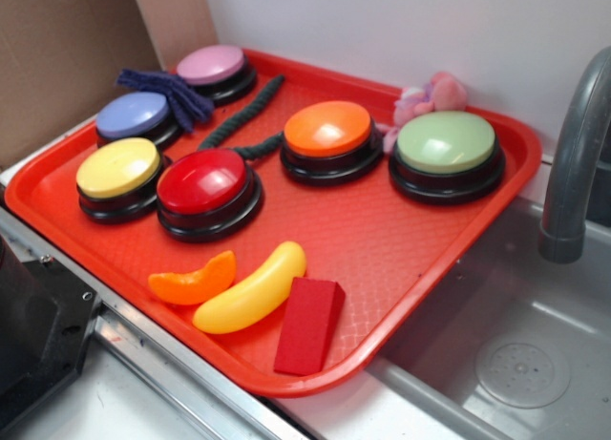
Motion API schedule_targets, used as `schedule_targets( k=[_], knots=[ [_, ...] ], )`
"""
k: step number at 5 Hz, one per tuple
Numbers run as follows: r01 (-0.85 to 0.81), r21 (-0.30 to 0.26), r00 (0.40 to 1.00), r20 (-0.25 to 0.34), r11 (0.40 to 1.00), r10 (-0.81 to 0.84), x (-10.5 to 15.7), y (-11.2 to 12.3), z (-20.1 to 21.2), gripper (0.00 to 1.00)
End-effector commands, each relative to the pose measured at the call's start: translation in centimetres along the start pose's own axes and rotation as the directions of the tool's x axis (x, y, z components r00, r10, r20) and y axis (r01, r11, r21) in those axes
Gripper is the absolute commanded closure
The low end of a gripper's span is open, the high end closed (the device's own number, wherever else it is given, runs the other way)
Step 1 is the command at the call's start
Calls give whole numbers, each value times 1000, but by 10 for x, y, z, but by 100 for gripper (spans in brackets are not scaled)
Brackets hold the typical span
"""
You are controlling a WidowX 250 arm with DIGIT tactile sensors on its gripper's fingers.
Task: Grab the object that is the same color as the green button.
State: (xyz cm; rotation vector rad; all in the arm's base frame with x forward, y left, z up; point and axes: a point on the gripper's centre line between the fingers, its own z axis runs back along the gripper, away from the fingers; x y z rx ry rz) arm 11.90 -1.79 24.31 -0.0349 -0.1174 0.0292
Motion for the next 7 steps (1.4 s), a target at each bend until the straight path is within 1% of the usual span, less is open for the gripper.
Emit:
schedule_targets(
  k=[1, 2, 3, 4, 5, 6, 7],
  knots=[
    [0, 0, 1000, 0, 1000, 0, 0, 0, 0, 0],
    [-57, -12, 998, 12, 998, 57, 24, -1, -12, 0],
    [-163, -42, 986, 23, 986, 164, 49, 1, -31, 0],
    [-265, -51, 963, 38, 963, 267, 80, 16, -54, 0],
    [-374, -44, 925, 64, 927, 376, 110, 36, -79, 0],
    [-467, -26, 877, 110, 884, 467, 132, 55, -103, 0],
    [-522, -5, 846, 127, 853, 518, 148, 72, -132, 0]
  ],
)
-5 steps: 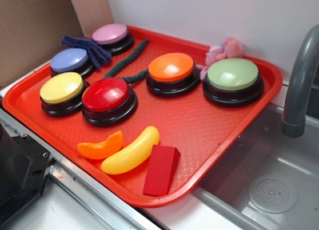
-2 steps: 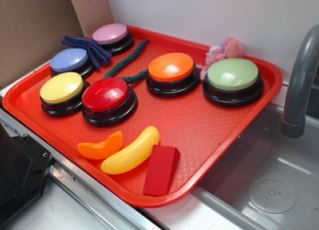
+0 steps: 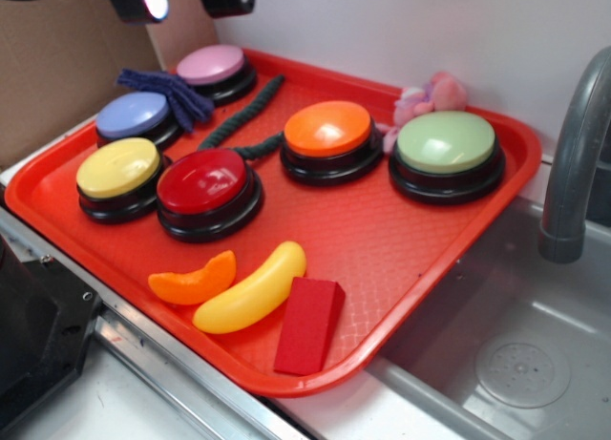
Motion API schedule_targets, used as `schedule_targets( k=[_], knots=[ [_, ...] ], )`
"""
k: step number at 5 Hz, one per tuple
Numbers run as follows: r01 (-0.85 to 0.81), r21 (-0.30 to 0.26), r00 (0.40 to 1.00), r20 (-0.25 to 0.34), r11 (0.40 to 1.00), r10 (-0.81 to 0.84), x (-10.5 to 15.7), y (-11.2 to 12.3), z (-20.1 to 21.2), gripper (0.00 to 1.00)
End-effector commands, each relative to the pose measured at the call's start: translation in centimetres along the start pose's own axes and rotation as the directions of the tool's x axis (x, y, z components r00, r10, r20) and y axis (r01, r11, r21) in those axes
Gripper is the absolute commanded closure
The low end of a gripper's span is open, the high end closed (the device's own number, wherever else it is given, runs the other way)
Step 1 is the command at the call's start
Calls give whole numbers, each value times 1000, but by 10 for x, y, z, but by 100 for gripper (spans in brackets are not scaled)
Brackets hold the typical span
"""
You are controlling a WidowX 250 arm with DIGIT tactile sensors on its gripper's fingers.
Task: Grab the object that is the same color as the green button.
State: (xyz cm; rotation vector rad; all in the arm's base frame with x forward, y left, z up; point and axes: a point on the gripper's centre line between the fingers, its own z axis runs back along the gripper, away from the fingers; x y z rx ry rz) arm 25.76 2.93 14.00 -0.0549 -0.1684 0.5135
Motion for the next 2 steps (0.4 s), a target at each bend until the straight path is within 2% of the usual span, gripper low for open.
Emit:
schedule_targets(
  k=[1, 2],
  knots=[
    [-114, 19, 992, 61, 993, 113, 36, 17, -46, 0],
    [-154, 36, 986, 70, 987, 152, 40, 23, -65, 0]
  ],
)
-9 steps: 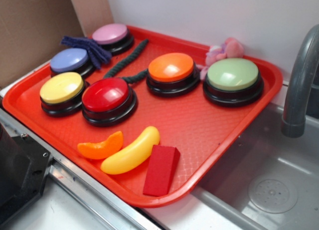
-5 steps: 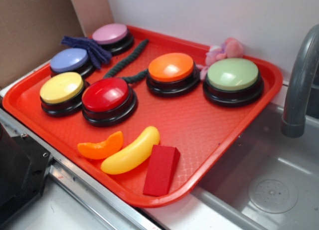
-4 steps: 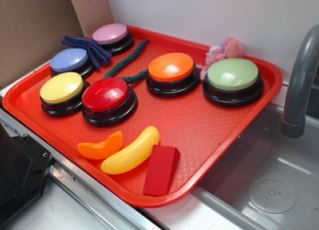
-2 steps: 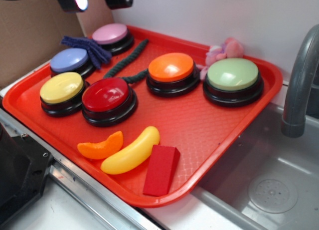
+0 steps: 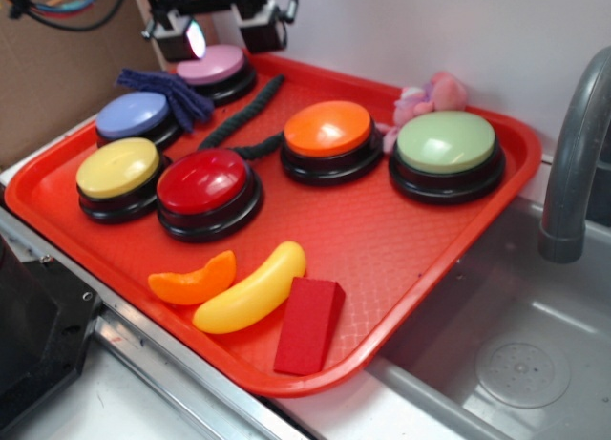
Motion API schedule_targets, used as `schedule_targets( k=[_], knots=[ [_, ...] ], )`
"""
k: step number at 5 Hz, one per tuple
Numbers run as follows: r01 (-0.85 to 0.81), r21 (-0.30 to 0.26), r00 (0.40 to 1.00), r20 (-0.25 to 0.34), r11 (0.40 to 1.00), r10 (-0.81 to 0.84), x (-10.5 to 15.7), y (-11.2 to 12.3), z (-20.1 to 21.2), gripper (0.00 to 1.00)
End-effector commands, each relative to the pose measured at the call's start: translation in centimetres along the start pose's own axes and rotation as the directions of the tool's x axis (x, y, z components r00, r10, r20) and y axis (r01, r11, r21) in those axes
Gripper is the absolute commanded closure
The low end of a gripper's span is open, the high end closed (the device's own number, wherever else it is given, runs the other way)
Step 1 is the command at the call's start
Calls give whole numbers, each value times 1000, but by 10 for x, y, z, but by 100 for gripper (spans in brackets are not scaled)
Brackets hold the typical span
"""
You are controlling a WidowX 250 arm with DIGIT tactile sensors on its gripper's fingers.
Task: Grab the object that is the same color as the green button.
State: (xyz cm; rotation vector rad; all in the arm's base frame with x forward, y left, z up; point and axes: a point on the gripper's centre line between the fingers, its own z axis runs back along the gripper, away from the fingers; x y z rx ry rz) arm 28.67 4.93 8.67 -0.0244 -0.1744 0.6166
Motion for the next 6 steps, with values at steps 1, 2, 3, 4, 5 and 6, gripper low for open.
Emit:
schedule_targets(
  k=[1, 2, 3, 4, 5, 6],
  knots=[
    [-93, 19, 995, 26, 996, 92, 17, 19, -29, 0],
    [-93, 13, 995, -35, 996, 94, 13, 21, -50, 0],
    [-74, 14, 996, -54, 997, 75, 9, 19, -61, 0],
    [-61, -12, 996, -59, 998, 61, 3, 15, -61, 100],
    [-61, -28, 996, -66, 998, 59, 2, 14, -61, 100],
    [-60, -30, 997, -58, 998, 58, 3, 12, -60, 100]
  ],
)
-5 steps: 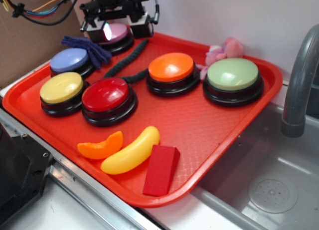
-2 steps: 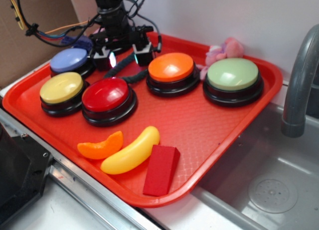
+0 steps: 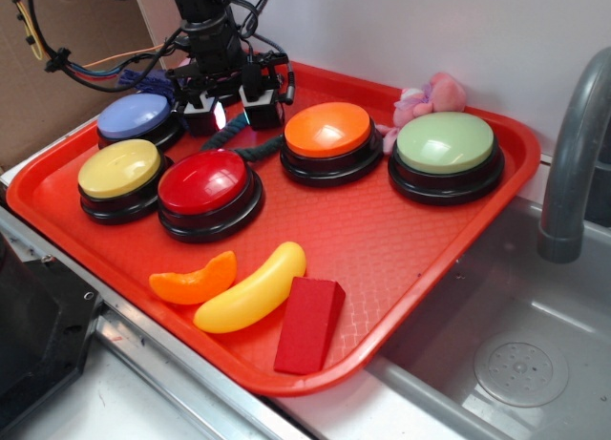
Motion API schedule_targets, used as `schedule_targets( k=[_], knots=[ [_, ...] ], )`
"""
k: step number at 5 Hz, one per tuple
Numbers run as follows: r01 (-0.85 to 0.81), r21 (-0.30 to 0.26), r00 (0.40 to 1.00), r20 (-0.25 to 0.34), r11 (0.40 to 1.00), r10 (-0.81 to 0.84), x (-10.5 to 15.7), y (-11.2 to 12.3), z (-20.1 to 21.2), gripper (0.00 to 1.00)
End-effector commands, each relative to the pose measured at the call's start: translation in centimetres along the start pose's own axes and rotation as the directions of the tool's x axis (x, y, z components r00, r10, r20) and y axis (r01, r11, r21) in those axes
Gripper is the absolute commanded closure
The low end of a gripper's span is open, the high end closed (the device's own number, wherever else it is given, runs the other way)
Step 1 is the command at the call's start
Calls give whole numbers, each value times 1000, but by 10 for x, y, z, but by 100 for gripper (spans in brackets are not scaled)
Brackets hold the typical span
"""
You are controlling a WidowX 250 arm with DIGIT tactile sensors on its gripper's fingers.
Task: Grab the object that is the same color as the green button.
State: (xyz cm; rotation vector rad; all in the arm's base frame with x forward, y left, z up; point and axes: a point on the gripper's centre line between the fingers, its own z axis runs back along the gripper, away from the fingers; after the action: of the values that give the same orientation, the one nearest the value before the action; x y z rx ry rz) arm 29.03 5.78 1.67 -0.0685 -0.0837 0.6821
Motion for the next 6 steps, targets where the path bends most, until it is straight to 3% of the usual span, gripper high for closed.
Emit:
schedule_targets(
  k=[1, 3, 4, 5, 6],
  knots=[
    [1, -21, 999, 54, 1000, 1, 6, 0, 15, 100],
    [45, 2, 996, 75, 999, -45, 8, -6, 30, 100],
    [98, 27, 986, 131, 995, -100, 10, -8, 50, 100],
    [200, 28, 970, 133, 979, -202, 8, -13, 79, 100],
    [373, 10, 923, 103, 928, -372, -4, -20, 121, 100]
  ],
)
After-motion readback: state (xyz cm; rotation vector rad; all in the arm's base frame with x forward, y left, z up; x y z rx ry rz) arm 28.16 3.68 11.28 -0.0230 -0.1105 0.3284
